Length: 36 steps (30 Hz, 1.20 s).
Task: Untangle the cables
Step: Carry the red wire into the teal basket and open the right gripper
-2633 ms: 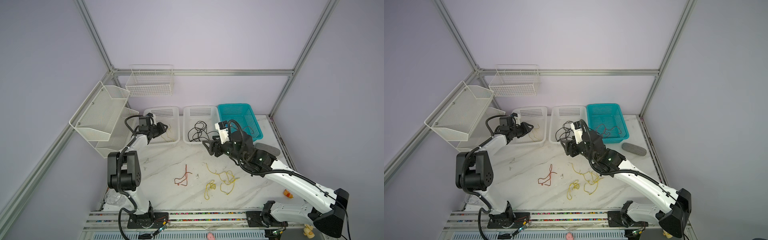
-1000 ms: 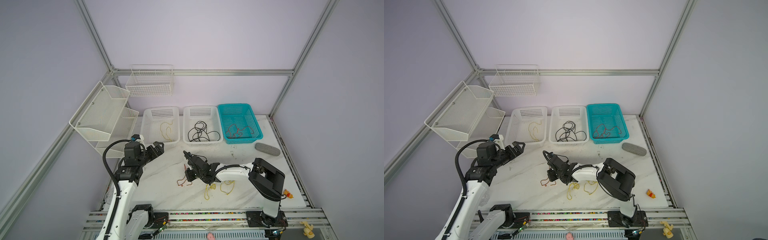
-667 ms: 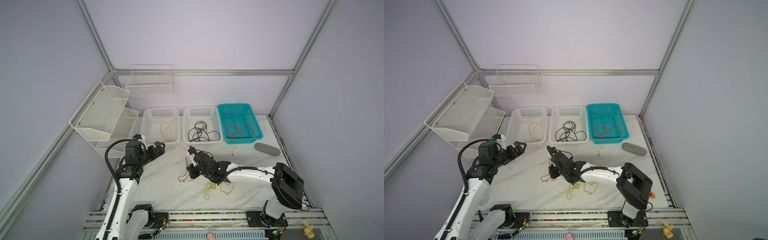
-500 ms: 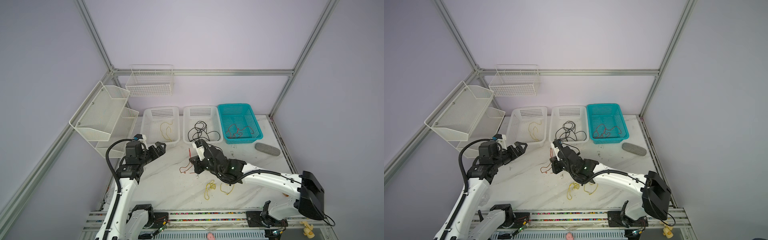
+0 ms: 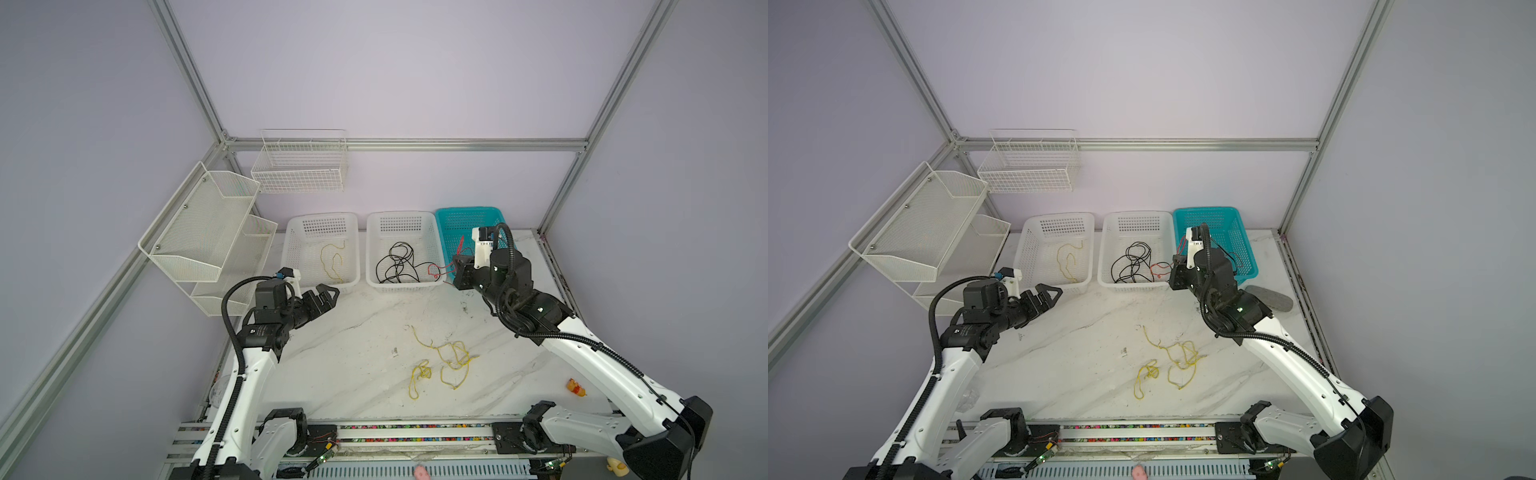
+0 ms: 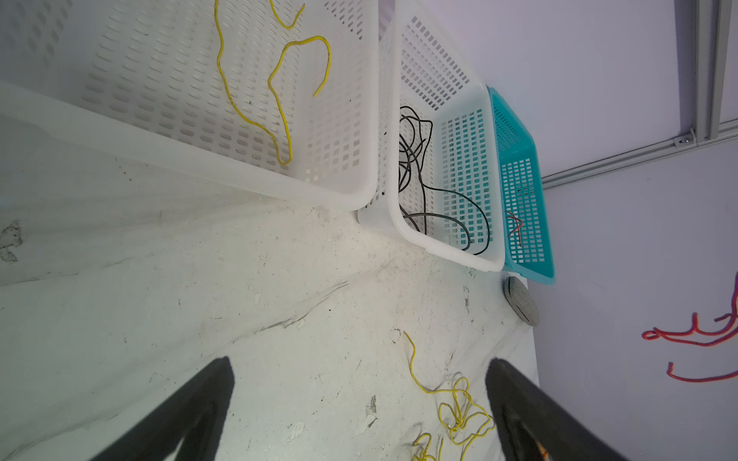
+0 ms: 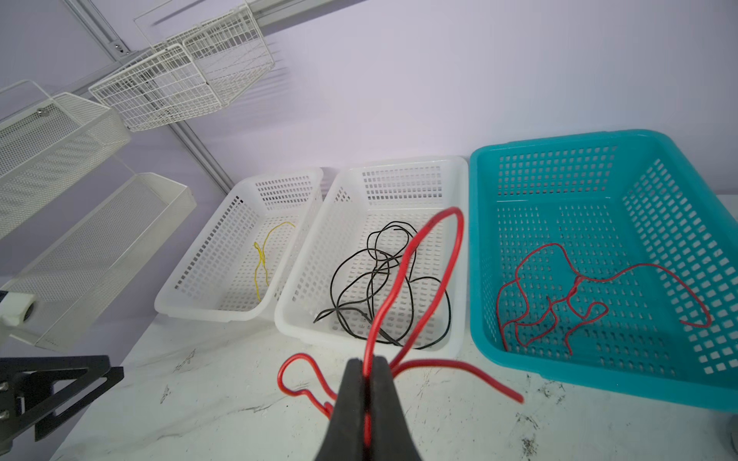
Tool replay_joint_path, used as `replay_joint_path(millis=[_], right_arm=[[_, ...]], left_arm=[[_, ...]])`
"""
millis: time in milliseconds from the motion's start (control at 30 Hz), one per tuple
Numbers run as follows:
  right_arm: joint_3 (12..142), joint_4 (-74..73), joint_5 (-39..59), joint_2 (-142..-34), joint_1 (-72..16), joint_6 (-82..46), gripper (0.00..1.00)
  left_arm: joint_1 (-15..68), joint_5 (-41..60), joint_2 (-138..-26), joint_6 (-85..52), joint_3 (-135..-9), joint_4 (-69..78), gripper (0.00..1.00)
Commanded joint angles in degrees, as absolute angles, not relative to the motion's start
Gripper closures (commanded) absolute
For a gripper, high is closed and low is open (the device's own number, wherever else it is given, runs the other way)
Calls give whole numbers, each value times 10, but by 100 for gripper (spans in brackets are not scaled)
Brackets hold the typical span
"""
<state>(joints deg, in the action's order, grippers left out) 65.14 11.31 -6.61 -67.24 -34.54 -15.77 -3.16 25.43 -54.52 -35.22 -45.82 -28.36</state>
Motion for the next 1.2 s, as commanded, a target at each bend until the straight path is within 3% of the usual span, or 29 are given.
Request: replay_joint_path(millis=[0,167,367,667,933,1167], right_arm=[[657,113,-73,-702,-303,-172,100],[639,48,-37,-740,-205,-232,100],[640,-7,-34,-809,-149,-284,100],[667,-38,-24,-907,-106,-314,100],[666,-45,-30,-924,-101,-318,100],[662,-57,-23,-924,-101,-319,75]], left_arm=[[-26,282,-546,-335,-438,-268,0],[-25,293,-554,-333,-441,-267,0],[-25,301,-559,-333,-440,-266,0],[-25,307,-562,-335,-438,-266,0],[-23,318,-571,-336,-438,-265,0],[-16,321,-575,-335,-437,-265,0]])
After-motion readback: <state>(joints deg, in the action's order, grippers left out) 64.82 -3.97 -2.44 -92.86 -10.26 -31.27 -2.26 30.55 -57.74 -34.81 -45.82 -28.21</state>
